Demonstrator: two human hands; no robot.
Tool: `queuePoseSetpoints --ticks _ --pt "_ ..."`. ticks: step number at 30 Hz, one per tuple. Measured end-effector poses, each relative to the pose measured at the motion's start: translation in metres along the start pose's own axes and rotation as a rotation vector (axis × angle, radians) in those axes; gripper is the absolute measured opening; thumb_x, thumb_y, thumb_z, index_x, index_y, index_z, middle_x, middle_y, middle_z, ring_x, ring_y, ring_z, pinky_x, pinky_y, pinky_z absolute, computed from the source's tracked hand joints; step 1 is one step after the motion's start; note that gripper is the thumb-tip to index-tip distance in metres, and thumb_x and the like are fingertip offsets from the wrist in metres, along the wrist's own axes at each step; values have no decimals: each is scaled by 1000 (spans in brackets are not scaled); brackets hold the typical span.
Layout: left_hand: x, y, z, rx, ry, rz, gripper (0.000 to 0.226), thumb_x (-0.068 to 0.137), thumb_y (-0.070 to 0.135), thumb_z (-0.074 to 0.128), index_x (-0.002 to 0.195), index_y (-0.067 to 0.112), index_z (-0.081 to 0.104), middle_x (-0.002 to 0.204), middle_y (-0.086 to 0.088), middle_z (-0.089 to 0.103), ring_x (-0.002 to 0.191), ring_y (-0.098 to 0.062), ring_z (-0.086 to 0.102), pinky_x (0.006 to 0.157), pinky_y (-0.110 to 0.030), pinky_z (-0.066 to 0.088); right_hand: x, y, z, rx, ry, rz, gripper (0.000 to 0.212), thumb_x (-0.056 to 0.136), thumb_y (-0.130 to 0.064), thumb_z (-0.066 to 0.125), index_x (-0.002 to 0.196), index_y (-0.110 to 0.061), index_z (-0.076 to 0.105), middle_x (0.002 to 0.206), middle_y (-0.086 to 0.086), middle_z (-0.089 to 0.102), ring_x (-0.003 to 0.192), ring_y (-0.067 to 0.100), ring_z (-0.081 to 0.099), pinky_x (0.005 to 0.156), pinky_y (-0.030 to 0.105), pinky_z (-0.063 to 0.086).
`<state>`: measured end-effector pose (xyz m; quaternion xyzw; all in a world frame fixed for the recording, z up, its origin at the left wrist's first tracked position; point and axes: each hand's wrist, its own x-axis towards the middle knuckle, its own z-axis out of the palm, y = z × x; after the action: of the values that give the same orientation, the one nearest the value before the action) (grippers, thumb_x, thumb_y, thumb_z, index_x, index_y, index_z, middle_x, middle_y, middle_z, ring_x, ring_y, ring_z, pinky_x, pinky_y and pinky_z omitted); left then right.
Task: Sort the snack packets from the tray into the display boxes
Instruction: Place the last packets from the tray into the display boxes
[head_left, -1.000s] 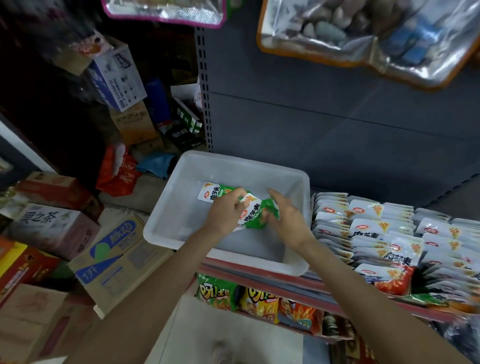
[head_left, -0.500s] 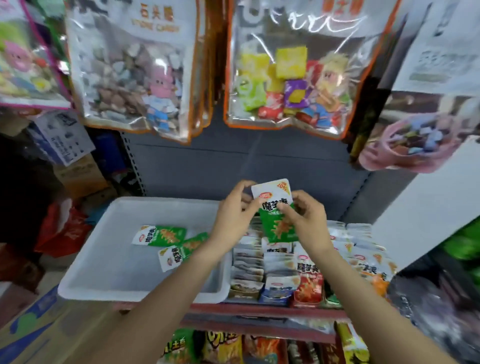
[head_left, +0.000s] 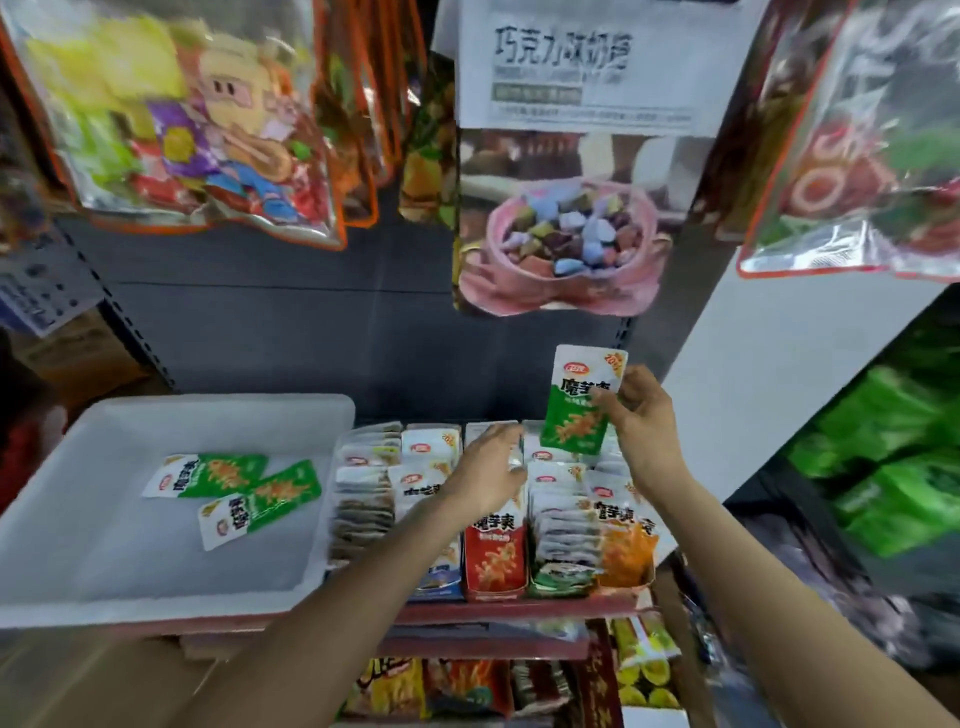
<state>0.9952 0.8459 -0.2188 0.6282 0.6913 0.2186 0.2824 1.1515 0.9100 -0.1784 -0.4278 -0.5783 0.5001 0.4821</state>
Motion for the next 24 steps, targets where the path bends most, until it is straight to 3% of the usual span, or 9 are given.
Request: queuePoseSetpoints --ticks 3,8,13,15,18,21,24 --pt "9 -1 4 -67 6 -79 57 93 11 53 146 12 29 148 -6 37 134 -19 38 106 -26 31 9 16 -3 -1 -31 47 12 88 6 56 97 -1 52 88 2 67 71 2 66 63 18 53" --pt "14 0 11 -267 11 -160 55 92 7 54 142 14 34 140 -6 47 127 -17 46 102 -26 38 7 47 -2 -163 -123 157 15 87 1 60 100 -5 53 93 5 66 82 26 67 69 39 58" --pt "17 1 12 -292 31 -169 50 92 5 53 139 16 40 136 -2 51 123 -14 49 101 -27 42 8 47 -5 -370 -163 67 48 85 0 63 124 -23 46 95 -11 60 81 8 63 60 19 53" --pt "18 2 12 -321 36 -178 48 92 4 53 137 15 42 135 -2 52 120 -14 51 100 -27 43 12 44 -6 -456 -182 0 40 88 -6 61 122 -26 54 103 -6 64 81 10 63 65 26 55" --pt "18 2 13 -353 36 -181 47 91 4 54 136 13 43 134 -2 52 119 -14 52 99 -28 44 15 43 -6 -684 -189 -139 16 89 -8 59 101 -15 67 105 4 64 86 18 61 79 39 52" --pt "20 1 14 -342 38 -183 49 91 4 54 138 11 41 136 -4 50 122 -15 51 101 -29 44 11 47 -4 -807 -233 -192 13 88 -3 57 91 -9 68 98 7 64 85 21 61 80 34 50" --pt "21 2 14 -333 28 -183 49 91 5 54 138 10 42 137 -5 50 122 -16 51 100 -29 44 9 49 -2 -896 -260 -147 14 92 -8 56 100 -9 67 104 7 65 92 23 61 74 22 34"
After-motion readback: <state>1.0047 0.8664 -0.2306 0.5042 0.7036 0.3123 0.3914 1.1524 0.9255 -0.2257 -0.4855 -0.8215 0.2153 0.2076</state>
